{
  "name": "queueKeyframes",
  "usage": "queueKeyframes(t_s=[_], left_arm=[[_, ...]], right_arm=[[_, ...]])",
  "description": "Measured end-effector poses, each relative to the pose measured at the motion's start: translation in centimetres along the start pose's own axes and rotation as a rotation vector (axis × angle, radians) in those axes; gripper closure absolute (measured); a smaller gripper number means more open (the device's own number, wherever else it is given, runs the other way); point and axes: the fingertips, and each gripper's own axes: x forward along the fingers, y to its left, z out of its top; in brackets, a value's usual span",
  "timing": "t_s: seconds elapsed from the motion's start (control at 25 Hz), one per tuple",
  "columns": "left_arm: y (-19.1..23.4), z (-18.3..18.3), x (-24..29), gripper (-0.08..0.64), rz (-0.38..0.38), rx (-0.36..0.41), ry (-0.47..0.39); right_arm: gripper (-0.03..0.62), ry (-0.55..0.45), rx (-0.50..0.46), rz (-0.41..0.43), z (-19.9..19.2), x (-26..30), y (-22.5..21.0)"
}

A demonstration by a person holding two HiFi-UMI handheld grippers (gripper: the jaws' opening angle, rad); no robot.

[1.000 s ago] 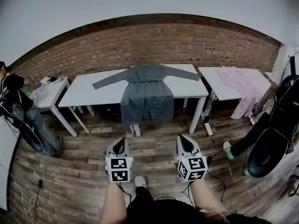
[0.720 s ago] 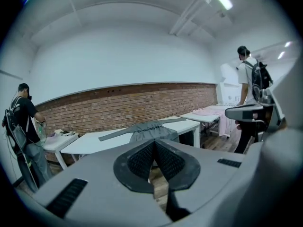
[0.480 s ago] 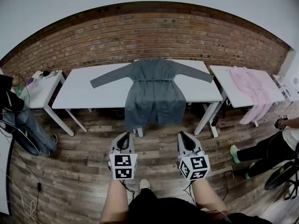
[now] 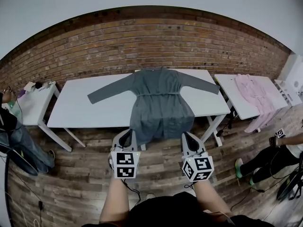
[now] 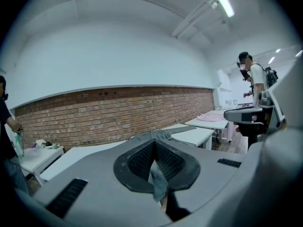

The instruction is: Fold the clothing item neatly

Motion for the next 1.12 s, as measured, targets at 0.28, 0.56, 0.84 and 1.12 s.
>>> queueKeyframes(t_s=[0.28, 0.56, 0.84, 1.12], left_arm=[[1.6, -0.6, 3.9, 0.569, -0.032, -0.024, 0.006], [4.8, 0.4, 8.3, 0.569, -0.013, -0.05, -0.001], [5.5, 2.5, 15.4, 0.569, 0.009, 0.024, 0.018], [5.1, 3.4, 23.2, 0.569, -0.02, 0.007, 0.034]], right_arm=[[0.592, 0.017, 0.015, -0.033, -0.8, 3.6, -1.2], [0.592, -0.002, 0.006, -0.009, -0.6, 9.2, -2.2], [0.592, -0.01, 0.027, 0.014, 0.1, 16.3, -5.7], [0.592, 0.036, 0.042, 0.068, -1.8, 22.3, -8.8]])
